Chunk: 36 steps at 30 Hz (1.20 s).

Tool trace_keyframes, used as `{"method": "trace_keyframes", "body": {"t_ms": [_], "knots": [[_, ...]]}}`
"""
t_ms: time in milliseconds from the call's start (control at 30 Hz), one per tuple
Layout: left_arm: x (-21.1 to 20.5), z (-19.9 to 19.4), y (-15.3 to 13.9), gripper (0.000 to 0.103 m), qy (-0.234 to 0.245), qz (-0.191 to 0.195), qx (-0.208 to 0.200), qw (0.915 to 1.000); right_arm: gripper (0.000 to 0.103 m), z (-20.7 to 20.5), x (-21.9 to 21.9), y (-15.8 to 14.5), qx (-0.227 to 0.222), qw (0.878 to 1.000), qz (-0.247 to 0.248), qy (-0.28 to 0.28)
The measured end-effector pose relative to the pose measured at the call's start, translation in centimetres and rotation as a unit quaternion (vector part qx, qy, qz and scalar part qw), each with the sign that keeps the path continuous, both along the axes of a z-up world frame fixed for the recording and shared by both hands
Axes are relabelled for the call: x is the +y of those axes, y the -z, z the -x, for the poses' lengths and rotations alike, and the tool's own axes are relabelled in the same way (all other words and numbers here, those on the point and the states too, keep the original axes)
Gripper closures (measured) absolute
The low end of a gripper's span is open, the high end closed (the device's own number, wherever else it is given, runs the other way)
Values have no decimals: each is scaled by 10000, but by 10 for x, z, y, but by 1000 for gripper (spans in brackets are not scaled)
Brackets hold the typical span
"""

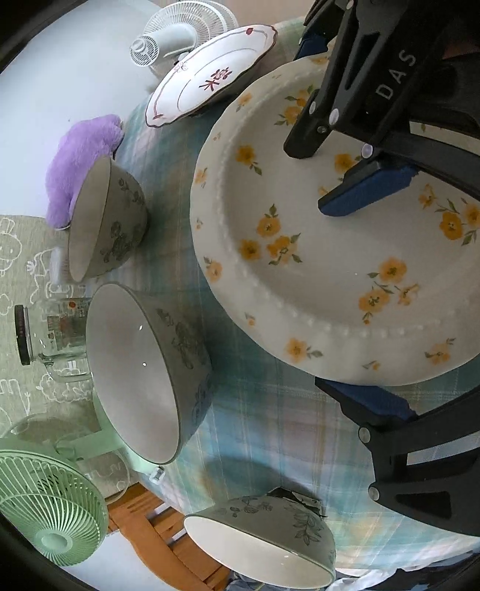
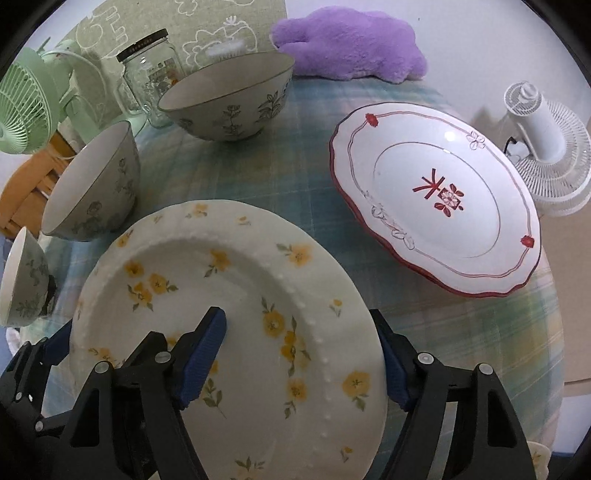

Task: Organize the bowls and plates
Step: 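Grasp the deep beaded-rim yellow-flower plate rim with both grippers, then carry the deep plate with both grippers and lower it onto the flat plate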

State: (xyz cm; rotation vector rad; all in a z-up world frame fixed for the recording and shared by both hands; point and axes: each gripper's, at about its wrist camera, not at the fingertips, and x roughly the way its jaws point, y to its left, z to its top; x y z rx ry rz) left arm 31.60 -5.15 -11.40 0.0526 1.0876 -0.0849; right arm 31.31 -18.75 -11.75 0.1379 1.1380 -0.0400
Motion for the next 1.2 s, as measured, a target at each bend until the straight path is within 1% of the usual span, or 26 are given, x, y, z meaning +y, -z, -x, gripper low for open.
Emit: {"method": "trace_keyframes", "body": {"t_ms": [67,233,467,600,833,1067,1200], "knots": [[1,-1,0,18,6,27,10,10000,24,0,1,0,14,10000,16,-4],[8,1,-3,18,-71,126,184,9997,24,2,2,-3,56,10000,-31,-44],[19,9,-9,19,-185,113,239,9995,24,6,11,-7,91,9998,-60,-146],[26,15,-17,20,-253,75,173,9995,24,10,20,-12,104,9998,-70,-164],[39,29,-32,20,-302,119,107,9994,24,18,34,-26,38,9996,8,-263],[45,52,-47,20,-282,230,47,9993,24,39,43,-45,-13,9996,107,-245],[46,67,-55,20,-194,328,-2,9993,24,56,43,-56,-88,9996,190,-194]]}}
